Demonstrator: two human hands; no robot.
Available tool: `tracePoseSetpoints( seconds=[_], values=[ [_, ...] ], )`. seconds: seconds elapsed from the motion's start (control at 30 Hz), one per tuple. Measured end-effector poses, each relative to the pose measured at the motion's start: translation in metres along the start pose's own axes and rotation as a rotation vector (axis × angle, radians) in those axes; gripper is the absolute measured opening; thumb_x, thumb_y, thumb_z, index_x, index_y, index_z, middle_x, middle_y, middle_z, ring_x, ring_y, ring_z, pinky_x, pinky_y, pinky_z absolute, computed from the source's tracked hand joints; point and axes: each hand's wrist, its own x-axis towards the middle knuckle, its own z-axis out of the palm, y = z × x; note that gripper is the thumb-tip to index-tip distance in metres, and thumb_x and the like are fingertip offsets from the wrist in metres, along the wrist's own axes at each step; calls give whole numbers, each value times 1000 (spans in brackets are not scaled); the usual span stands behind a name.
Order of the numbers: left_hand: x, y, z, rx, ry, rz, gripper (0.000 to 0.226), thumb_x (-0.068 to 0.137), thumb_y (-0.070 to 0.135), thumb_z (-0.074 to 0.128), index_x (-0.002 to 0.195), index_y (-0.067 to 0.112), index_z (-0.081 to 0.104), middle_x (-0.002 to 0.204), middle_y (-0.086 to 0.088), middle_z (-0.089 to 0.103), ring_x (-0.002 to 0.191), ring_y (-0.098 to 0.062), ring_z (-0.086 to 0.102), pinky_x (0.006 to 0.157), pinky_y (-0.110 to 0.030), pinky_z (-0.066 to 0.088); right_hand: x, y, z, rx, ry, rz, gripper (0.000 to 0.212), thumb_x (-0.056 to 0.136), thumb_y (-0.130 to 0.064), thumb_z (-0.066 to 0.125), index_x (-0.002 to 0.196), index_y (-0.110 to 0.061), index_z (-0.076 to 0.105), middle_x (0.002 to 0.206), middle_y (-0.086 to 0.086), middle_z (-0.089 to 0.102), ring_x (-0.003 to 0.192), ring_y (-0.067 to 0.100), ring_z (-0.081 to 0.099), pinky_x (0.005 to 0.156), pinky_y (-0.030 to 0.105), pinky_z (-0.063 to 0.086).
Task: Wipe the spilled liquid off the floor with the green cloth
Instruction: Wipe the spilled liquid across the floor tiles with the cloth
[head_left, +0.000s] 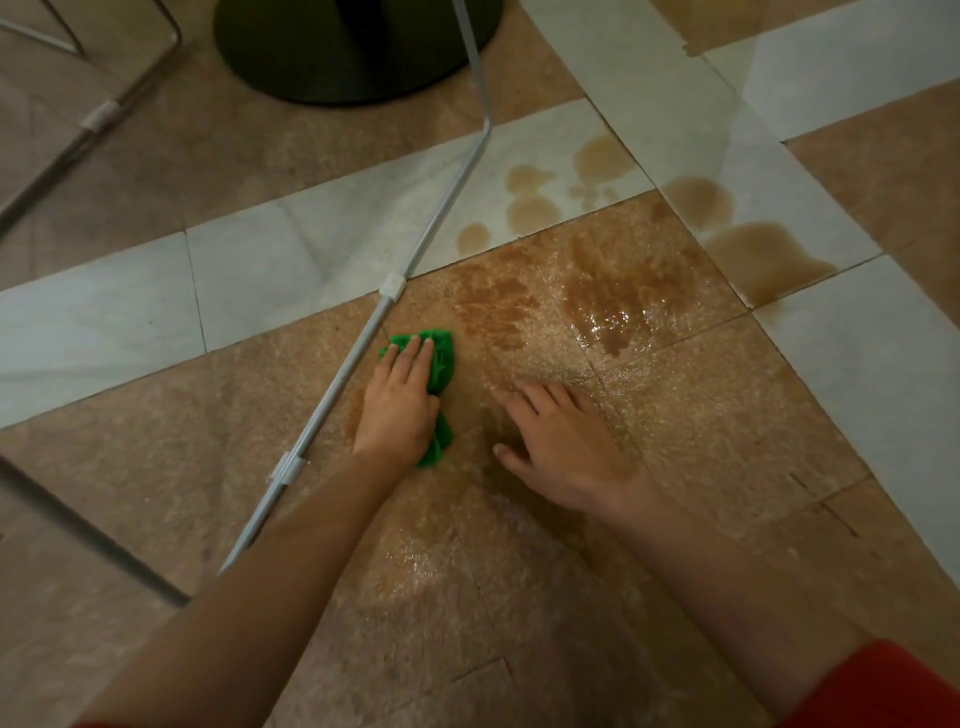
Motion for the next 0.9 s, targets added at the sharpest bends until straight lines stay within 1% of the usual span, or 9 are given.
tracePoseSetpoints(
  seconds=[0.13,0.23,0.33,0.4,0.47,0.53,0.63,0.77,0.9],
  values=[
    [-18,-3,2,-7,12,-34,67,91,14,43,148,15,10,156,-5,11,142,-27,6,115,-39,9,-1,3,0,23,6,19,60,94,-48,40,146,-23,23,152,2,26,140,22,22,117,42,15],
    [-46,16,9,-11,-27,72,66,92,15,41,148,15,6,156,-2,5,143,-25,-1,114,-35,-3,0,2,0,20,7,27,60,94,-48,39,147,-23,22,152,2,25,140,22,22,117,42,16],
    [-57,26,19,-43,-54,139,66,92,20,42,148,18,6,156,0,6,143,-21,-2,116,-38,10,2,-1,-1,20,0,27,61,94,-49,38,147,-24,21,153,1,24,140,21,21,116,41,15],
    [-54,22,23,-72,-68,156,67,92,22,44,148,19,8,156,1,9,143,-20,-2,114,-38,12,2,-2,-1,28,-9,30,61,95,-50,37,147,-24,20,153,1,23,141,21,20,116,40,14],
    [-54,17,19,-163,-75,212,68,89,17,49,147,16,13,155,0,14,143,-17,-1,117,-39,9,2,-3,-1,57,-7,37,60,95,-49,37,147,-25,20,153,0,23,141,20,20,115,39,15],
    [-59,12,12,-307,-74,250,71,86,13,53,147,16,18,153,1,19,142,-13,1,118,-33,4,4,-8,-2,117,-1,43,58,95,-47,39,146,-25,21,152,-2,24,140,19,19,114,37,18],
    [-68,5,2,-449,-12,219,68,82,19,55,144,22,27,149,2,29,141,-11,14,116,-30,14,9,-21,0,181,-12,15,56,96,-42,40,146,-24,24,150,-3,26,138,18,21,111,36,24],
    [-70,-10,-6,-402,176,162,59,76,18,56,134,18,46,133,5,47,128,-5,31,108,-28,26,17,-37,5,223,-35,-16,55,97,-40,40,146,-21,25,148,-1,28,135,18,24,110,35,29],
    [-69,-20,-12,-282,219,150,57,75,14,64,130,18,51,128,-1,53,119,-18,44,101,-26,30,26,-50,13,151,-93,-21,66,94,-47,41,148,-18,18,154,5,18,140,25,14,115,41,20]
  ],
)
